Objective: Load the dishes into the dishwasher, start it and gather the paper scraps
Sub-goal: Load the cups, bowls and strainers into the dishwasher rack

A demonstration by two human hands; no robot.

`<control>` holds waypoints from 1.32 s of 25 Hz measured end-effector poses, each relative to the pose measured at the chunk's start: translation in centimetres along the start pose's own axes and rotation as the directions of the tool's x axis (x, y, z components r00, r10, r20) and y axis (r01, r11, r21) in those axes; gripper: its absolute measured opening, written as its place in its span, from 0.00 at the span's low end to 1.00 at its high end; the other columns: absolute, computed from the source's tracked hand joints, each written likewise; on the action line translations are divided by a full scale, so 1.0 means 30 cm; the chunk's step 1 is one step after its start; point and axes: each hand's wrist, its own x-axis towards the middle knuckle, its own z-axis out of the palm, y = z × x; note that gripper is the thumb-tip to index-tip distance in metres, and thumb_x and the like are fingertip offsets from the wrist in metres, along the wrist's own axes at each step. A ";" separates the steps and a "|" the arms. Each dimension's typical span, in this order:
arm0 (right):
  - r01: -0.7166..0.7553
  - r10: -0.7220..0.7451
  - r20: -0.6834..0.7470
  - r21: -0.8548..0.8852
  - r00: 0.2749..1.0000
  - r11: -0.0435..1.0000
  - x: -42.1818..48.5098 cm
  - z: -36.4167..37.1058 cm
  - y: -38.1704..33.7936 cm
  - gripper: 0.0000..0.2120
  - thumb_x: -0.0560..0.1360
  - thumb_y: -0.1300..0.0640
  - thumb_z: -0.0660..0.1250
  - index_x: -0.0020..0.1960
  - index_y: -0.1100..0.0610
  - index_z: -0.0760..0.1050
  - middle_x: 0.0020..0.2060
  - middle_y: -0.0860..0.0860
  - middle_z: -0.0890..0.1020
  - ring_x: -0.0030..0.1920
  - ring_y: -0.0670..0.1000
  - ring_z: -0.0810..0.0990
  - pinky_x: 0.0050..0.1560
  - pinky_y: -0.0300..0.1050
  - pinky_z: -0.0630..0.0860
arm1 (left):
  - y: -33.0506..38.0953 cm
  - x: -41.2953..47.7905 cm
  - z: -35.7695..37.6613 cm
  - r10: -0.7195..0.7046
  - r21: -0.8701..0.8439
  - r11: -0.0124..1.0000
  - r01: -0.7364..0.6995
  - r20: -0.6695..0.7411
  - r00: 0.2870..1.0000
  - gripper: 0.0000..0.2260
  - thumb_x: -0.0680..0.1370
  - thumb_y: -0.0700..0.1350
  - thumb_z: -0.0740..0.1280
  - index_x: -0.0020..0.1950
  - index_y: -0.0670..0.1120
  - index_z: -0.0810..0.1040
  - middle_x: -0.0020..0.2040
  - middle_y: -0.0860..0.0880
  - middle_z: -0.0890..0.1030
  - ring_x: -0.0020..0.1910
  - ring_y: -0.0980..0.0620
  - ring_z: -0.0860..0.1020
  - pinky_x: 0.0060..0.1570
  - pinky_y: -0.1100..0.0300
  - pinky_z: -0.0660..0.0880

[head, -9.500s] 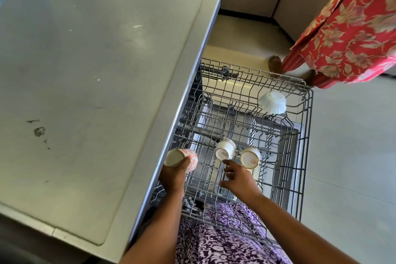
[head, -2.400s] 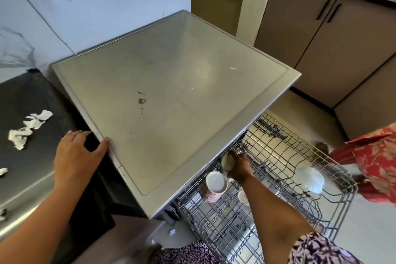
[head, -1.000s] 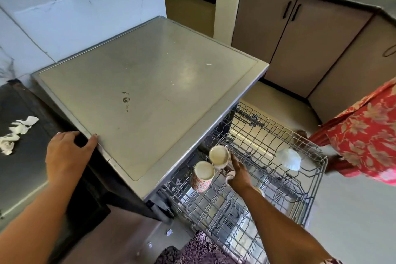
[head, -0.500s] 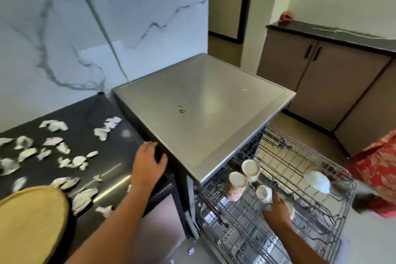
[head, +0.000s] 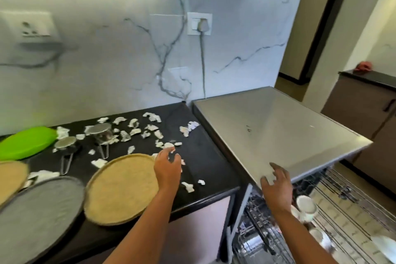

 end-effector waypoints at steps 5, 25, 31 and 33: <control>0.134 -0.159 0.108 0.210 0.981 0.969 -0.111 0.212 -0.303 0.17 0.69 0.67 0.70 0.57 0.62 0.76 0.54 0.58 0.77 0.52 0.58 0.77 0.56 0.54 0.75 | -0.118 0.087 -0.315 -0.173 -0.045 0.985 0.167 -0.198 0.965 0.11 0.74 0.38 0.66 0.56 0.44 0.80 0.52 0.42 0.81 0.53 0.41 0.77 0.53 0.51 0.72; 0.264 -0.361 0.765 0.254 0.534 0.930 -0.153 1.004 -0.856 0.15 0.74 0.52 0.68 0.56 0.59 0.78 0.50 0.52 0.81 0.47 0.47 0.77 0.49 0.37 0.71 | -0.391 0.591 -0.604 -0.552 -0.395 0.733 0.554 0.132 0.823 0.20 0.76 0.52 0.67 0.63 0.44 0.71 0.57 0.44 0.76 0.54 0.44 0.75 0.51 0.52 0.73; 0.286 -0.162 0.908 0.049 0.387 0.957 -0.119 1.254 -0.955 0.12 0.77 0.49 0.62 0.41 0.54 0.79 0.37 0.51 0.80 0.45 0.53 0.78 0.48 0.46 0.74 | -0.451 0.738 -0.560 -0.573 -0.430 0.693 0.579 0.158 0.804 0.26 0.78 0.58 0.58 0.71 0.44 0.65 0.65 0.41 0.73 0.68 0.45 0.68 0.69 0.54 0.60; 0.255 -0.089 0.909 -0.019 0.407 0.967 -0.117 1.317 -0.987 0.13 0.75 0.44 0.64 0.38 0.51 0.79 0.38 0.50 0.82 0.47 0.53 0.79 0.53 0.47 0.74 | -0.479 0.763 -0.542 -0.570 -0.474 0.671 0.570 0.162 0.805 0.23 0.80 0.56 0.57 0.70 0.44 0.66 0.64 0.45 0.74 0.64 0.49 0.71 0.60 0.60 0.66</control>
